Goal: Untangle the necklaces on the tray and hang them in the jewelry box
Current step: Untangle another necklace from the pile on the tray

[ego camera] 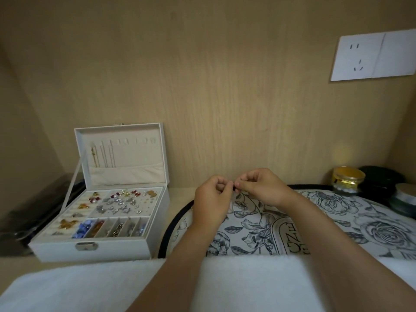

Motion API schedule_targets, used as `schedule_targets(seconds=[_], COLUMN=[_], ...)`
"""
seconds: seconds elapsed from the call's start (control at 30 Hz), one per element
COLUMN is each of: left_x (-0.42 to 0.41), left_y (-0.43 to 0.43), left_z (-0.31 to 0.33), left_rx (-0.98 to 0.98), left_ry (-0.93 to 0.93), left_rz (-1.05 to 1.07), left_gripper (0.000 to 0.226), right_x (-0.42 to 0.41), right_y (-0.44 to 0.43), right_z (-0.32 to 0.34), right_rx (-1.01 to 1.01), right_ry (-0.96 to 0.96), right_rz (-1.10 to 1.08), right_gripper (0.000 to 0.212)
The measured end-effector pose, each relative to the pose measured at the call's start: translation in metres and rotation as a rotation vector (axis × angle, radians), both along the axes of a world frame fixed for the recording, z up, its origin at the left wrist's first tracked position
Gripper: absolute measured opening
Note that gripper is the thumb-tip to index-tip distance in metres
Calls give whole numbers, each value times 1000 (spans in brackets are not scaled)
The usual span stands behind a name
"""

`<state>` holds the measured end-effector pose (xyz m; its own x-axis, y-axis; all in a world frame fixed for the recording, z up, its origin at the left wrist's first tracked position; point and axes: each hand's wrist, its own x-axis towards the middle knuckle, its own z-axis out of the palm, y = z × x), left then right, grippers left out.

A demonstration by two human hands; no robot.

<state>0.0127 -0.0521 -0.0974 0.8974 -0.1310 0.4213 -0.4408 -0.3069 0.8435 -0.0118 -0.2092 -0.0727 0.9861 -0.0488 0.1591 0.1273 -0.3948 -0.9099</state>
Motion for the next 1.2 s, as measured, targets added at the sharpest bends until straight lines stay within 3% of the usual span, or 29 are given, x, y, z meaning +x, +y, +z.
schedule_targets(seconds=[0.3,0.6,0.83,0.97,1.2], left_x=[2,11,12,10,14], left_y=[7,6,8,9,11], left_z=[0,5,2,5,16], left_rx=[-254,-147,236,515,599], left_ry=[353,436,89,-205,-348], left_rz=[-144,-169,-48,45,17], left_gripper=[8,10,12,8,11], right_x=[3,2,7,10,8], right_y=[3,5,3,-1,-5], right_z=[0,4,11,10,9], right_rx=[-10,-77,-196,-206,4], right_ry=[-47,-35,41,96,34], right_rz=[-34,-18,16,65,139], right_gripper=[10,11,9,11,14])
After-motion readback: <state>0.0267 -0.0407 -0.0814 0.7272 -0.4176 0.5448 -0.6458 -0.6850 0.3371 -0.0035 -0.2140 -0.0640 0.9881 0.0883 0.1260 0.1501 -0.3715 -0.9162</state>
